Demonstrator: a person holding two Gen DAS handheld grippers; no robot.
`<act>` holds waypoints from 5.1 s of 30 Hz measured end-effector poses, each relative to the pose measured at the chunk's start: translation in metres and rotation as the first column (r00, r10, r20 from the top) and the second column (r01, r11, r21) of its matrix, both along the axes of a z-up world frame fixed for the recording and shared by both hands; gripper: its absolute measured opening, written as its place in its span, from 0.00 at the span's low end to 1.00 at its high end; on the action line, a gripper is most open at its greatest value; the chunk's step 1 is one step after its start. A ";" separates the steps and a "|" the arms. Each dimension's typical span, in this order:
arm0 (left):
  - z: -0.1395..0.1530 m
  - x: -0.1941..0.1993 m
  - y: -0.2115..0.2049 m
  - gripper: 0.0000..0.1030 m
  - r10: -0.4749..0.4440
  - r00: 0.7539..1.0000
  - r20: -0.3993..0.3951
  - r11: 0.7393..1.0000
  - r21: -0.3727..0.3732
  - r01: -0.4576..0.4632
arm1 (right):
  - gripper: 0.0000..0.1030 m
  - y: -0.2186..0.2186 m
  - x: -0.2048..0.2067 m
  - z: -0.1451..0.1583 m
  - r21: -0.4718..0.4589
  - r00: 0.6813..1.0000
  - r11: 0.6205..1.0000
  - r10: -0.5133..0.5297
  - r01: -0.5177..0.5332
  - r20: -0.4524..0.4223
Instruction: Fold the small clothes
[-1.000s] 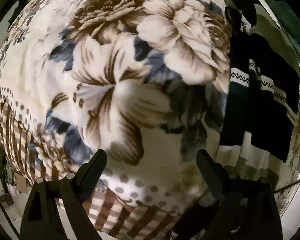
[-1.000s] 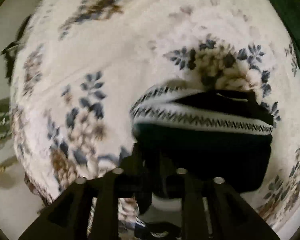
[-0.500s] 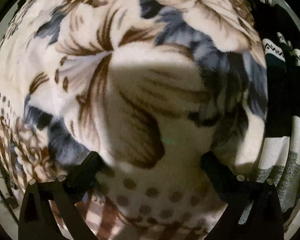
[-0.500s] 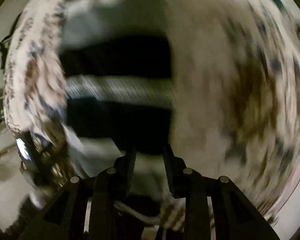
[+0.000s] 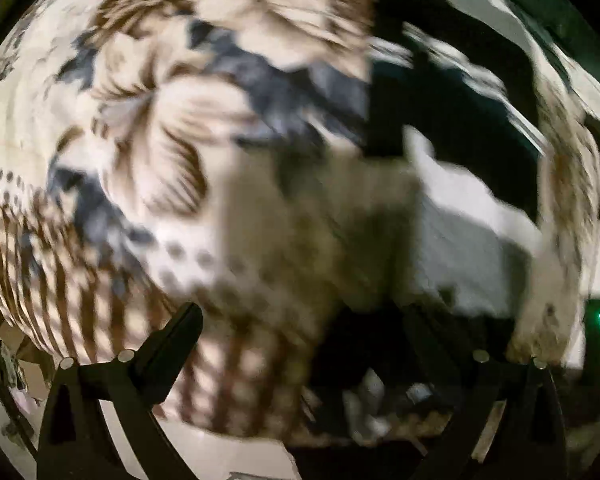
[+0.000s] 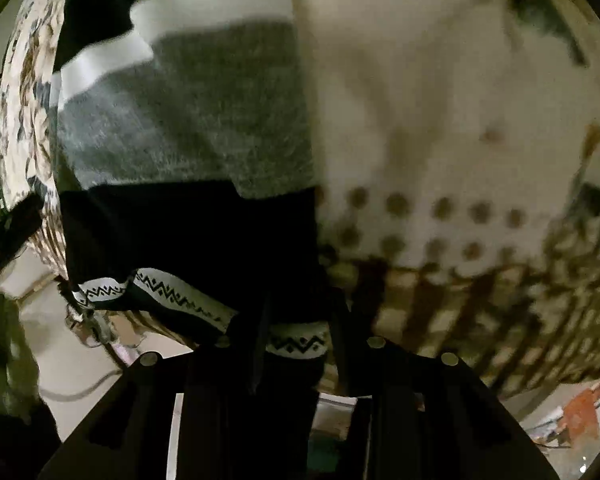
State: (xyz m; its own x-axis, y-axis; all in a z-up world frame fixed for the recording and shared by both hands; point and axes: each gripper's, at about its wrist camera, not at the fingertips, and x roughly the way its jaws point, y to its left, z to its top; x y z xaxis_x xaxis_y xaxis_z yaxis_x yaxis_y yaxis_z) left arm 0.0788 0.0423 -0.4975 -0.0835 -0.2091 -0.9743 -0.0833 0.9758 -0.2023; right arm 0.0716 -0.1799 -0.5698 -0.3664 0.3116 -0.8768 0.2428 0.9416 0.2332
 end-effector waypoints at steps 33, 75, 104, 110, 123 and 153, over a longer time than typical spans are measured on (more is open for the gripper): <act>-0.061 -0.106 -0.048 0.10 0.080 0.988 -0.132 0.993 -0.075 -0.090 | 0.08 0.019 -0.048 0.042 -0.068 0.994 0.994 0.094 -0.090 0.052; -0.066 -0.113 -0.049 0.10 0.148 0.979 -0.138 0.982 -0.100 -0.163 | 0.07 0.147 0.549 0.042 -0.224 0.948 0.975 0.055 0.017 0.312; -0.042 -0.040 -0.034 0.79 0.168 0.978 -0.124 0.986 0.042 -0.164 | 0.74 0.012 0.044 0.008 0.024 0.996 0.996 0.088 -0.087 -0.021; -0.074 -0.050 -0.042 0.81 0.115 0.972 -0.206 0.991 0.093 -0.098 | 0.69 0.013 -0.011 -0.016 0.021 0.998 0.999 0.047 -0.047 -0.033; -0.041 -0.012 -0.027 0.82 0.120 0.981 -0.155 0.992 0.057 -0.112 | 0.69 -0.016 0.001 0.013 0.043 0.999 0.998 -0.037 0.037 -0.003; -0.094 0.002 -0.024 0.82 0.014 0.969 -0.249 0.985 -0.161 -0.055 | 0.69 -0.032 -0.028 -0.010 0.179 0.986 0.973 -0.126 0.144 -0.109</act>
